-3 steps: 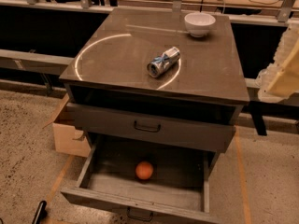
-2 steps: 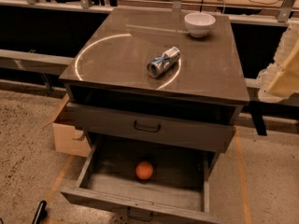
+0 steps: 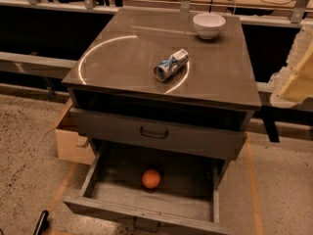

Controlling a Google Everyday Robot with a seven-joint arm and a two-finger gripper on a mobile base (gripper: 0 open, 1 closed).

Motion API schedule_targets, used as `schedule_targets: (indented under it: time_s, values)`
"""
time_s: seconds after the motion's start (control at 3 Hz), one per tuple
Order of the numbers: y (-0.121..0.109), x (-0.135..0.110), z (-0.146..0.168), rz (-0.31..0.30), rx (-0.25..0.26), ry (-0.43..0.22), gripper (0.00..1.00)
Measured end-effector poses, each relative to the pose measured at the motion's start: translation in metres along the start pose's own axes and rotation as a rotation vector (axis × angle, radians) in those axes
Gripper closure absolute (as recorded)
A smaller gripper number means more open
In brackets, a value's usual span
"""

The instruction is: Pick orange from middle drawer and place on counter

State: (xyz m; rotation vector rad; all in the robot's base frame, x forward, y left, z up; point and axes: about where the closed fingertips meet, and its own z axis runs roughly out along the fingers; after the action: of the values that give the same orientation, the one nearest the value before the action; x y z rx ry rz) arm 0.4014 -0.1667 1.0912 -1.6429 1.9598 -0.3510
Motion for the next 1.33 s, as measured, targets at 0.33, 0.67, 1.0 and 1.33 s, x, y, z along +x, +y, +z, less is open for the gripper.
schedule_targets:
  time_s: [0.33,0.67,1.0,1.33]
  values:
    - [0.0,0.0,0.0,0.0,0.0,0.0,0.0]
    - [0.0,0.0,0.0,0.0,0.0,0.0,0.0]
    - [0.0,0.0,0.0,0.0,0.0,0.0,0.0]
    - [0.0,0.0,0.0,0.0,0.0,0.0,0.0]
